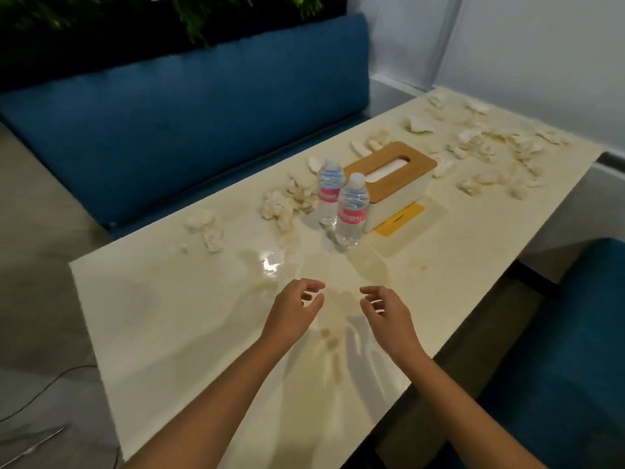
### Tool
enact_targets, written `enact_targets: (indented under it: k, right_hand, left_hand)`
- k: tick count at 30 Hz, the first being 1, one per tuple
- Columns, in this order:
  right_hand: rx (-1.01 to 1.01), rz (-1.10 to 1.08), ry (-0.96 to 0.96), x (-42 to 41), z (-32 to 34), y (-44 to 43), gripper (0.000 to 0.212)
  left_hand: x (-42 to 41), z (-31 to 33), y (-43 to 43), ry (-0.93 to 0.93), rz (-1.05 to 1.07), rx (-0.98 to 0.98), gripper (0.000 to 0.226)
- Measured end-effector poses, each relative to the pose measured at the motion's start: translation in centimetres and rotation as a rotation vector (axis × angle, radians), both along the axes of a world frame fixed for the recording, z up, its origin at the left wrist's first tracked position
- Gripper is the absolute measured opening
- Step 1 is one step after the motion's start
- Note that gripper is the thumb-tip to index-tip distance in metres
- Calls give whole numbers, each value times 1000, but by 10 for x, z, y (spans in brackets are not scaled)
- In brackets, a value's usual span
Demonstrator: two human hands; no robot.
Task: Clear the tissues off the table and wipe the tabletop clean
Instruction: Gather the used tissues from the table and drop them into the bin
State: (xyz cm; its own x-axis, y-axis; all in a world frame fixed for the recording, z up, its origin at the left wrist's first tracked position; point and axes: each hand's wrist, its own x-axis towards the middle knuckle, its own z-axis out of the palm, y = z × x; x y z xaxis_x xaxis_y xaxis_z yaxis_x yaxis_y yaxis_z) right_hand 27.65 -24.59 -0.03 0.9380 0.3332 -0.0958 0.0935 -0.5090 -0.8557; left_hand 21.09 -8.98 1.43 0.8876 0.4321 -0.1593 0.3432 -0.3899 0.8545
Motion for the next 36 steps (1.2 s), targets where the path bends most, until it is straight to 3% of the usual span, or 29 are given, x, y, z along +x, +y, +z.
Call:
enact_targets:
  k: [7,16,27,36]
  right_hand:
    - [9,190,-32,-11,-4,70,19]
    - [-35,358,-101,21,2,141,20]
    - [-25,473,-116,67,-2,205,21]
    - [-8,551,-117,94,-10,236,20]
  left_hand:
    - [-47,-5,83,41,140,110,16]
    - [-28,-4,161,57,258,249,23]
    - [39,-24,212,319,223,469,54]
    - [54,-50,225,336,152,570,46]
